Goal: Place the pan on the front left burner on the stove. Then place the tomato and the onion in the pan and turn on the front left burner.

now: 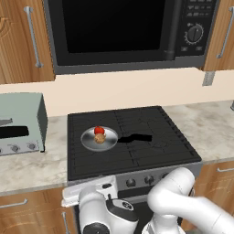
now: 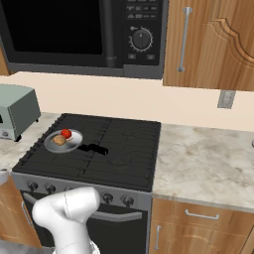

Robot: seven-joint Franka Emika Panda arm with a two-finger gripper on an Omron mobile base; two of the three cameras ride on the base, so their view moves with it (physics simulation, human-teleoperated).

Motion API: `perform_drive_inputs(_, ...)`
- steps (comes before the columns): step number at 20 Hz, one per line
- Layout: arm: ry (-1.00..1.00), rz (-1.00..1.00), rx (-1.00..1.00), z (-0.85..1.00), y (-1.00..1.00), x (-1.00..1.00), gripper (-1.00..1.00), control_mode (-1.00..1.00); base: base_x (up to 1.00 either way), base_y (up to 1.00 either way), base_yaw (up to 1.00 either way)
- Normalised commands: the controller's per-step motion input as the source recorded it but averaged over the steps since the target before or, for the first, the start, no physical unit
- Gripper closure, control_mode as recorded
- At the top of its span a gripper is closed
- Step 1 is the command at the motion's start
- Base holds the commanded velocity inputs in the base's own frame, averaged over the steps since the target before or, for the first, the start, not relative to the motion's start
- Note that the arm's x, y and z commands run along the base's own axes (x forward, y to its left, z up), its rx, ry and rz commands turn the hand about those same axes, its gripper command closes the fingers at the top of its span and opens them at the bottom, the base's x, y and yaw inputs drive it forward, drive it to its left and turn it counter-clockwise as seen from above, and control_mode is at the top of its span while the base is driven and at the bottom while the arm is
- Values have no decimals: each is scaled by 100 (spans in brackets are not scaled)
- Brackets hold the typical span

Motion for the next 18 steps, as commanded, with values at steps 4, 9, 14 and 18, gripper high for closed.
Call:
perform_drive_inputs(4, -4, 0, 0, -23, 0, 0, -100, -100, 0, 0, 0)
perform_drive_inputs(9, -2, 0, 0, -24, 0, 0, -100, -100, 0, 0, 0)
perform_drive_inputs(14, -2, 0, 1, -21, -3, 0, -100, -100, 0, 0, 0)
perform_drive_inputs(18, -4, 0, 3, -19, -19, 0, -100, -100, 0, 0, 0)
